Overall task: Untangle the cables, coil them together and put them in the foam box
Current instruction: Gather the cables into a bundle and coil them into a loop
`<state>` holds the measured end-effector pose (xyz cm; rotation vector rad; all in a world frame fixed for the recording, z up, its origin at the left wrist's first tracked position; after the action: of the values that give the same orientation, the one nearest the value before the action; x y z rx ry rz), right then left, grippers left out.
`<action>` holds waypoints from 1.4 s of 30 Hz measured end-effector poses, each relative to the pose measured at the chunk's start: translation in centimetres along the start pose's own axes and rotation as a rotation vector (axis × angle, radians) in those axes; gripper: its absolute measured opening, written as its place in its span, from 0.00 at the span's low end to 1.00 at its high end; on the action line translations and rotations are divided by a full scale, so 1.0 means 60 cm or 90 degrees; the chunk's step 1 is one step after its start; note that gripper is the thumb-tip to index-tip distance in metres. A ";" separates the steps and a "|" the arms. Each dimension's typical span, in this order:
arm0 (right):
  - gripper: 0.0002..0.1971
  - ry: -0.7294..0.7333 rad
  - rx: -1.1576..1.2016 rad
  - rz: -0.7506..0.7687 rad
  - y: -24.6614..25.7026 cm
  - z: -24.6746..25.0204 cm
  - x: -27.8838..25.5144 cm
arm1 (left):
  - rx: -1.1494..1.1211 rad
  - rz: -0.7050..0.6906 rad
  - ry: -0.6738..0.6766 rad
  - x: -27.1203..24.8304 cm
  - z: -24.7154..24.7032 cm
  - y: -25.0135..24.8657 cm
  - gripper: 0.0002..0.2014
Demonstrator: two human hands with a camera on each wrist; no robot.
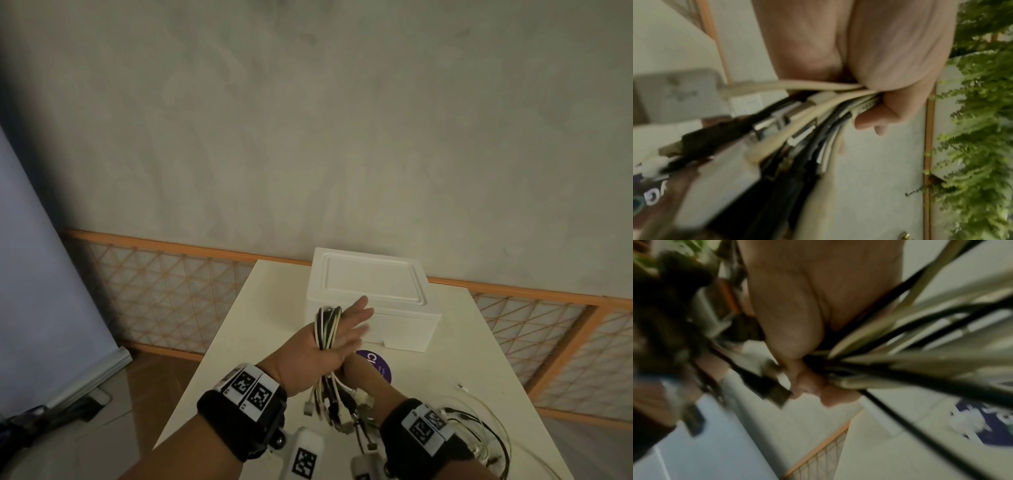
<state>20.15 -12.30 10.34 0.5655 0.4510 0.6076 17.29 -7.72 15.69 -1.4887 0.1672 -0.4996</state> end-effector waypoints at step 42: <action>0.09 -0.295 -0.178 0.433 0.104 0.165 -0.084 | 0.430 0.144 0.086 -0.028 -0.003 0.027 0.05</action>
<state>19.32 -14.81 22.80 0.5657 -0.2848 1.1320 16.11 -7.17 13.76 -0.7666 0.2418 -0.4161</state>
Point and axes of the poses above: each hand's wrist, its own x-axis towards the middle knuckle, its own z-axis out of the back of the hand, y = z × x, the point moved 7 cm from there along x, towards the middle knuckle, and after that the axes turned 6 degrees about x, right-handed, at the moved point
